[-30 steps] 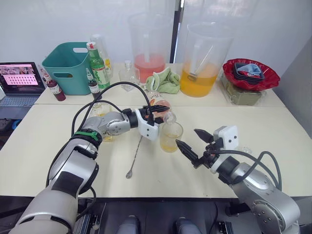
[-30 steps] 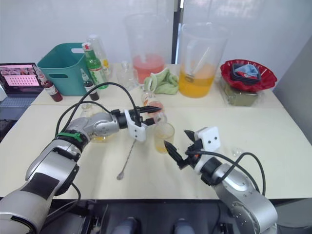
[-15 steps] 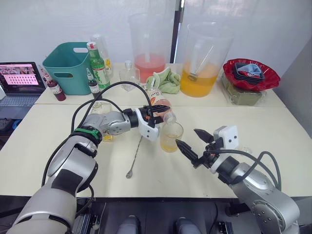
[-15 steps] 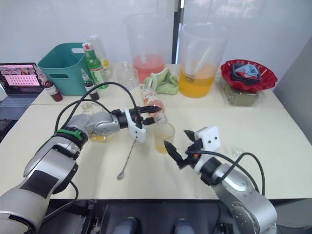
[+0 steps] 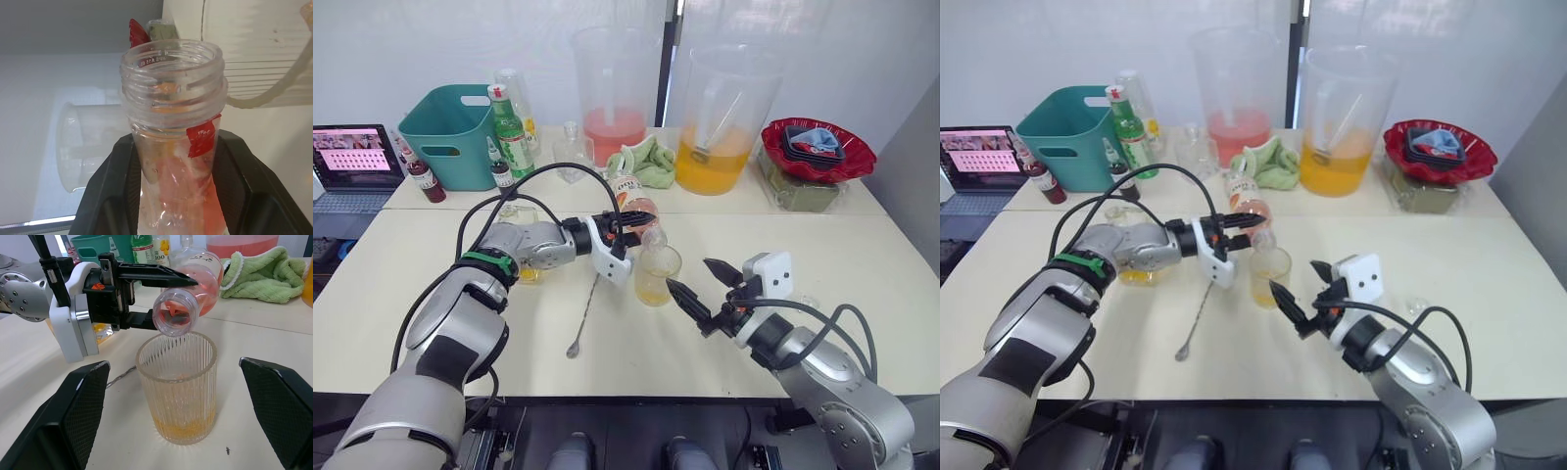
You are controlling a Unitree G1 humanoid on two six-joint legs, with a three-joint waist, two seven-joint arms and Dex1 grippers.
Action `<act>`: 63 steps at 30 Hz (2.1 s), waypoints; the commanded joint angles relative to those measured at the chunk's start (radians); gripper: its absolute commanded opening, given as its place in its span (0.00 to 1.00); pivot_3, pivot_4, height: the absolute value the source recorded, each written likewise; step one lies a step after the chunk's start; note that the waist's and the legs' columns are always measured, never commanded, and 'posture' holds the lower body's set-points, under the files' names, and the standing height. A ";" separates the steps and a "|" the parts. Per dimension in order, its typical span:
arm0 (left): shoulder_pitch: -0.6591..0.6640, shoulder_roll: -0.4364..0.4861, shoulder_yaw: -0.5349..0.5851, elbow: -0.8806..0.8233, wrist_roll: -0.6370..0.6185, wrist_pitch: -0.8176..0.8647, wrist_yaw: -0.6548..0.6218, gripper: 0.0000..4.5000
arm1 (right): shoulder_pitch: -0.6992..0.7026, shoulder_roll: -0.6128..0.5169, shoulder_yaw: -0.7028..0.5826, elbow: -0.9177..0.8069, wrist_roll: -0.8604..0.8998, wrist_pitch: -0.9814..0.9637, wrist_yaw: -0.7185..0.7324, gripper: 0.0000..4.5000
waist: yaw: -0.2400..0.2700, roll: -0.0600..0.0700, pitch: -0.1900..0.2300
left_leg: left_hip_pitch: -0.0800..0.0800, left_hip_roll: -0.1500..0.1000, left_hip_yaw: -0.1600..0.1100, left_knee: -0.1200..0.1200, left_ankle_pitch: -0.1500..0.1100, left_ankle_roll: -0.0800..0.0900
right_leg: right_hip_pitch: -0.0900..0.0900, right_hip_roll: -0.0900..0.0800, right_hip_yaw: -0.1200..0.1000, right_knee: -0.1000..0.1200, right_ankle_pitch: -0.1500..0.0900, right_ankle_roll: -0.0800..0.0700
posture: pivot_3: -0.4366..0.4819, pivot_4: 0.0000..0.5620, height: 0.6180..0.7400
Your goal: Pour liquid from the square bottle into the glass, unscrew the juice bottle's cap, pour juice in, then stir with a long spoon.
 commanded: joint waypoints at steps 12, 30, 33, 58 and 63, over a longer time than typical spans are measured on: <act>-0.063 0.020 -0.031 -0.020 0.041 0.034 0.108 0.43 | -0.017 0.004 -0.004 -0.051 0.030 -0.003 -0.008 1.00 | 0.000 0.000 0.000 | 0.000 0.000 0.000 0.001 0.000 0.000 | 0.000 0.000 0.000 0.001 0.000 0.000 | 0.48 0.27 1.00; -0.079 0.022 -0.062 -0.016 0.059 0.041 0.140 0.43 | -0.019 0.002 -0.004 -0.053 0.042 -0.005 -0.018 1.00 | 0.000 0.000 0.000 | 0.000 0.000 0.000 0.002 0.000 0.000 | -0.001 0.000 0.000 0.004 0.000 0.000 | 0.48 0.27 1.00; -0.080 0.022 -0.065 -0.017 0.061 0.043 0.142 0.43 | -0.017 -0.001 -0.003 -0.055 0.043 -0.004 -0.019 1.00 | 0.000 0.000 0.000 | 0.000 0.000 0.000 0.002 0.000 0.000 | -0.001 0.000 0.000 0.004 0.000 0.000 | 0.48 0.27 1.00; -0.041 0.002 -0.006 0.030 -0.120 0.005 -0.080 0.43 | -0.028 -0.005 0.000 -0.038 0.034 -0.006 -0.011 1.00 | 0.000 0.000 0.000 | 0.000 0.000 0.000 0.005 0.000 0.000 | -0.001 0.000 0.000 0.007 0.000 0.000 | 0.48 0.27 1.00; -0.039 0.006 0.012 0.025 -0.154 -0.001 -0.115 0.43 | -0.031 -0.009 -0.003 -0.027 0.030 -0.010 -0.002 1.00 | 0.000 0.000 0.000 | 0.000 0.000 0.000 0.005 0.000 0.000 | -0.001 0.000 0.000 0.007 0.000 0.000 | 0.48 0.27 1.00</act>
